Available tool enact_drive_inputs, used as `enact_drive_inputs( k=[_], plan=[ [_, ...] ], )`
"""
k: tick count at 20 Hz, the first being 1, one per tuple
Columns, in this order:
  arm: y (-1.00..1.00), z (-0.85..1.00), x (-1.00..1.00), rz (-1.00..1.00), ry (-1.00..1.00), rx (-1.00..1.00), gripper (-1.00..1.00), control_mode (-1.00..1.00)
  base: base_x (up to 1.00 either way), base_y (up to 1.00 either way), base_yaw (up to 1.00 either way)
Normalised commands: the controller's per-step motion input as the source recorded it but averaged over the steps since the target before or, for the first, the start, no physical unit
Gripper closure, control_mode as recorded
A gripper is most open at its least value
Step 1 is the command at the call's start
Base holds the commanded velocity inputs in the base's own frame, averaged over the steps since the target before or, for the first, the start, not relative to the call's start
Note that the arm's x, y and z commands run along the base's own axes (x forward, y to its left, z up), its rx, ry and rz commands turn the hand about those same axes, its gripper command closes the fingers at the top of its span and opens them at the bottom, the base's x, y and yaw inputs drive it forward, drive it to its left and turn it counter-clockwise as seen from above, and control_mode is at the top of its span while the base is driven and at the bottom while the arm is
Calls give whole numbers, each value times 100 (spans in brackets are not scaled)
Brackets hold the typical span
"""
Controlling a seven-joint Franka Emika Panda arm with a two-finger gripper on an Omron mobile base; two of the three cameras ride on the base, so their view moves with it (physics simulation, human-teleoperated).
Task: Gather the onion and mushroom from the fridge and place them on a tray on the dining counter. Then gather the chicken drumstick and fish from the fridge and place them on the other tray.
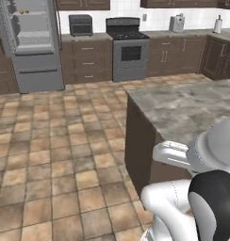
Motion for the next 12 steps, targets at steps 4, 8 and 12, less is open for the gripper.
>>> enact_drive_inputs(
  k=[4, 8, 12],
  plan=[
    [0, 0, 0, 0, 0, 0, -100, 100, 98, 100, -14],
    [0, 0, 0, 0, 0, 0, -100, 100, 100, 100, -14],
    [0, 0, 0, 0, 0, 0, -100, 100, 100, 99, -13]
  ],
)
